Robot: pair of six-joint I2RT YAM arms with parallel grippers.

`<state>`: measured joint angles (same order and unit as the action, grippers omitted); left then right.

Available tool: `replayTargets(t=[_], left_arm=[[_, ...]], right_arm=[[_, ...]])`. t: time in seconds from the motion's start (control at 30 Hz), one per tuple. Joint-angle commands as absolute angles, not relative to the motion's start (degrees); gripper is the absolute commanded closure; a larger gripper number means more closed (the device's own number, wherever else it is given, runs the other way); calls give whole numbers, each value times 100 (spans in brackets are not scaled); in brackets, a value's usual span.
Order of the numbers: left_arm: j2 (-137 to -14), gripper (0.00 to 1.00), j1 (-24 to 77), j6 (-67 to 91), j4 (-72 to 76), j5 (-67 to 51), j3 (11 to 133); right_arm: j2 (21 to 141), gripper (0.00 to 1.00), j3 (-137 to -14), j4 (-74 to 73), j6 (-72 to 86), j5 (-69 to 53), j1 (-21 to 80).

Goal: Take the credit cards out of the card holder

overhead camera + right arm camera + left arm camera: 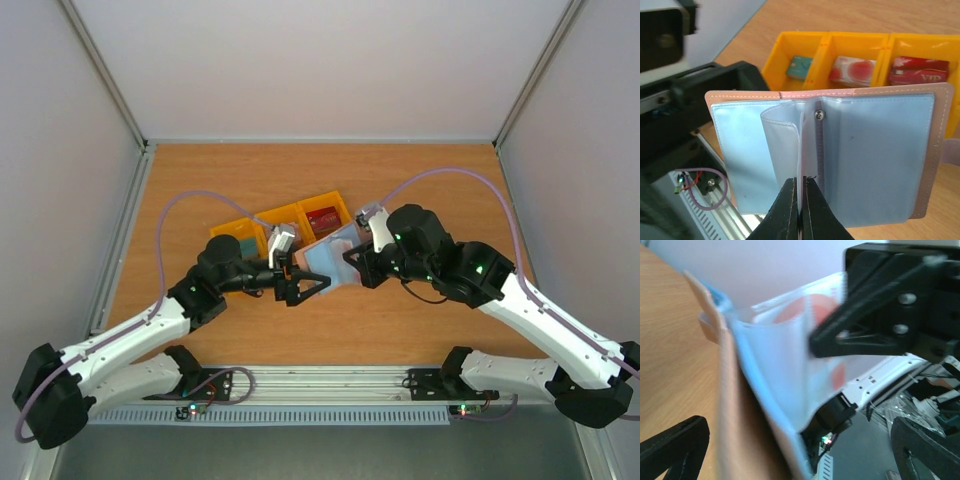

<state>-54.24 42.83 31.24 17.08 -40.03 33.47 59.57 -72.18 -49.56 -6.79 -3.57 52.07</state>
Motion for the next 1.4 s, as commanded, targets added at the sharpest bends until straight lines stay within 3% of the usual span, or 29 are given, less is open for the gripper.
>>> replayTargets(t=[0.0,0.1,0.13,0.23,0.3,0.6,0.83,1.17,1.23,1.37], left_arm=[[-5577,2,4345,3115,1756,-3266,3282],[-5529,15,4348,2935,1871,-3372,3259],[-5510,27,4343,2920,1909,-3449,3271],[-5436,77,4334,2863,1891,-3756,3275],[-5423,98,4339,2858,1910,-3954,3220],[-5141,100,4326,1759,2085,-4461,3309],[-5044,100,4307,1680,2035,-4827,3278],[-4981,100,4309,1411,2103,-5201,3319],[-4960,100,4314,1360,2101,-5224,3325],[-4939,100,4310,1315,2089,-5259,3338]], right_arm=[[5999,99,-7288,-4476,-931,-1006,5212],[5954,99,-7177,-4440,-1027,-1325,5212],[5920,99,-7138,-4439,-1061,-1383,5212],[5758,99,-7034,-4440,-1165,-1377,5212],[5667,99,-6966,-4390,-1274,-1538,5212],[4879,70,-6301,-4181,-2141,-2138,5071],[4364,66,-6210,-4593,-2516,-1570,4858],[4414,73,-6361,-4700,-2795,-1033,4755],[4438,59,-6363,-4643,-2796,-549,4753],[4188,12,-6323,-4466,-2913,-440,4737]])
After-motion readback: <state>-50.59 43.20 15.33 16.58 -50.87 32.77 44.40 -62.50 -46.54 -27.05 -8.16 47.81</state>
